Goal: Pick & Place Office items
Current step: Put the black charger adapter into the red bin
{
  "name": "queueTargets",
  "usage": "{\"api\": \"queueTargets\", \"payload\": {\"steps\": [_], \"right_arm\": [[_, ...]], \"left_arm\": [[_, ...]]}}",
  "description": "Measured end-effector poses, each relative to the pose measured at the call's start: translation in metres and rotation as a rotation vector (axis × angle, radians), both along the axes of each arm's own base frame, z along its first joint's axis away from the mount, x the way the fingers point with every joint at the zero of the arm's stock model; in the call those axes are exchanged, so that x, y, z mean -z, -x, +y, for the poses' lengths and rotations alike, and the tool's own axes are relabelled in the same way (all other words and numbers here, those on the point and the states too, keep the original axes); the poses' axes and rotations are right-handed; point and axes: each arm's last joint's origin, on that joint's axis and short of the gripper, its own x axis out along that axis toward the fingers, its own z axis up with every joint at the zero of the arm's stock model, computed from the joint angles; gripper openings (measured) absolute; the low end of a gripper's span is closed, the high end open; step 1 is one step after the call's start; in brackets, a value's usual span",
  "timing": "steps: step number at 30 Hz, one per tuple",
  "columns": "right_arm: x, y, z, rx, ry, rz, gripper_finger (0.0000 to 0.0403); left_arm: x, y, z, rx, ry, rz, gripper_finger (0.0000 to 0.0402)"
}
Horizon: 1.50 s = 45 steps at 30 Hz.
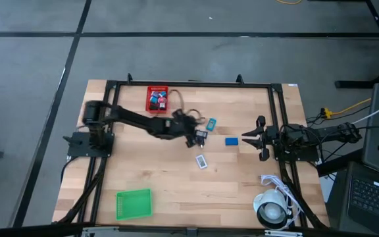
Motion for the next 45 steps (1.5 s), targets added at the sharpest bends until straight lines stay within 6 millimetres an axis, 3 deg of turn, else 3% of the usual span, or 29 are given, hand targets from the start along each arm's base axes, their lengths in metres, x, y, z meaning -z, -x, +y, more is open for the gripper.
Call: {"api": "queueTargets", "payload": {"steps": [6,9,12,15,30,45], "right_arm": [[0.000,0.000,0.000,-0.014,-0.001,0.000,0.0103],[0.000,0.000,0.001,-0.022,-0.012,0.001,0.0103],[0.000,0.000,0.001,-0.041,-0.016,0.002,0.0103],[0.000,0.000,0.001,-0.045,-0.016,0.003,0.0103],[0.000,0.000,0.001,-0.040,-0.016,0.005,0.0103],[0.000,0.000,0.001,-0.038,-0.015,0.005,0.0103]], "left_arm": [[-0.009,-0.049,-0.017,0.305,-0.139,0.225,0.0271],[-0.014,-0.054,-0.026,0.468,-0.221,0.393,0.0271],[-0.014,-0.048,-0.035,0.588,-0.332,0.612,0.0271],[-0.017,-0.044,-0.041,0.676,-0.391,0.718,0.0271],[-0.010,-0.047,-0.052,1.066,-0.540,0.836,0.0260],[0.020,-0.061,-0.042,1.139,-0.624,0.890,0.0241]]}}
